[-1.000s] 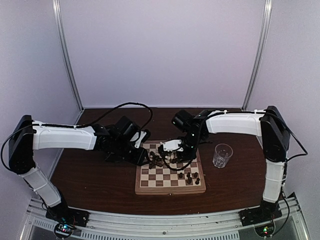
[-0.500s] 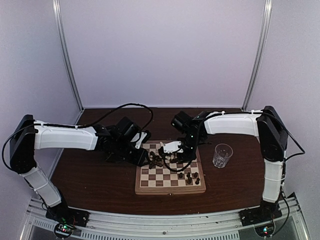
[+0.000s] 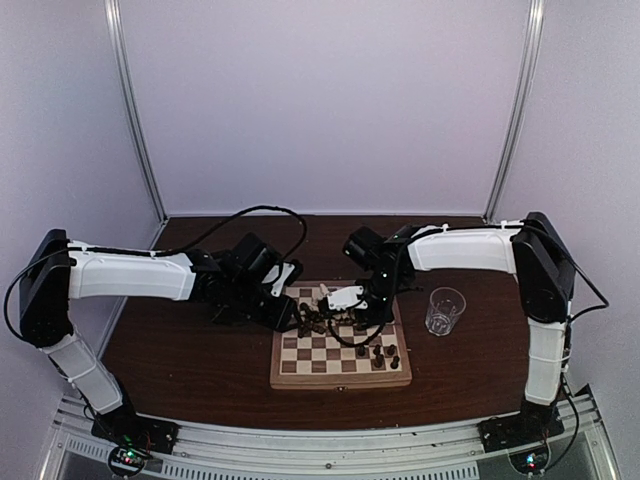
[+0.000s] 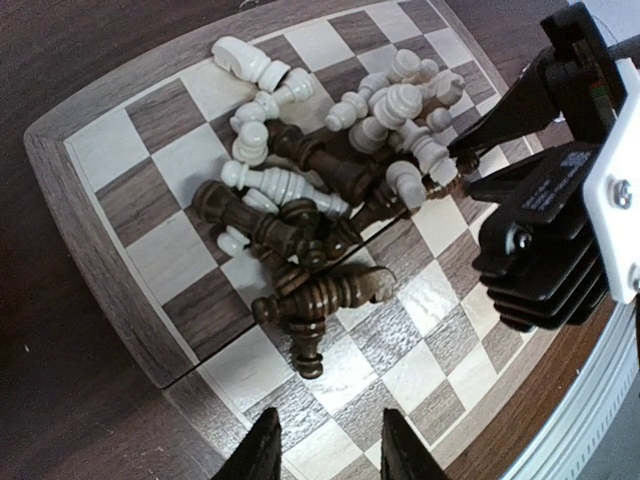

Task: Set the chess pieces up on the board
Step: Pick up the chess pile from the chessboard.

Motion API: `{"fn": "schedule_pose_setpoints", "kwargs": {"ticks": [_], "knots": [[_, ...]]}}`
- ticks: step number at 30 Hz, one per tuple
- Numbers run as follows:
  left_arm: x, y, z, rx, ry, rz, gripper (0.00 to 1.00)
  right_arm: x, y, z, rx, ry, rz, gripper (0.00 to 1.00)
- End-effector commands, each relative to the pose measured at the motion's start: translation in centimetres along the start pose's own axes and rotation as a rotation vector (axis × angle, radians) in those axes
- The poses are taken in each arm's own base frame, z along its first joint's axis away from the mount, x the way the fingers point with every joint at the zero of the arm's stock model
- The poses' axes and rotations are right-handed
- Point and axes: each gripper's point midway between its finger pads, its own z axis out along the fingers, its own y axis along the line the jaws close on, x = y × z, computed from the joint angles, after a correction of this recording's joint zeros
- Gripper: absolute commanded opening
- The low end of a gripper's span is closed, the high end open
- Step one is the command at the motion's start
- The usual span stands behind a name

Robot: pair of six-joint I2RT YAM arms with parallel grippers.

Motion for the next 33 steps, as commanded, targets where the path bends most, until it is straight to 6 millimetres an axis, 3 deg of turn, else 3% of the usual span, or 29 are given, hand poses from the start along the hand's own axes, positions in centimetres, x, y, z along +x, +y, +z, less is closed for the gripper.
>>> {"fn": "schedule_pose_setpoints", "kwargs": {"ticks": [1, 11, 17, 23, 33], "knots": [[-1.6, -0.9, -0.3, 0.04, -0.051, 0.007, 0.35, 0.7, 1.3, -0.1, -0.043, -0.004, 0.01, 0.27], [-1.8, -1.1, -0.2, 0.051, -0.053, 0.004, 0.35, -0.1, -0.1, -0.1, 0.007, -0.023, 0.088, 0.26], [-1.7, -1.0, -0.5, 0.049, -0.068, 0.004, 0.35, -0.1, -0.2, -0.2, 0.014, -0.026, 0.106, 0.09], [-2.4, -2.4, -0.8, 0.133, -0.122, 0.002, 0.35, -0.6, 0.4, -1.8, 0.006, -0.062, 0.121, 0.02], [-4.8, -6.1, -2.9, 0.385, -0.313, -0.027, 0.39, -2.3, 1.9, -5.9, -0.037, -0.188, 0.169, 0.01]]}}
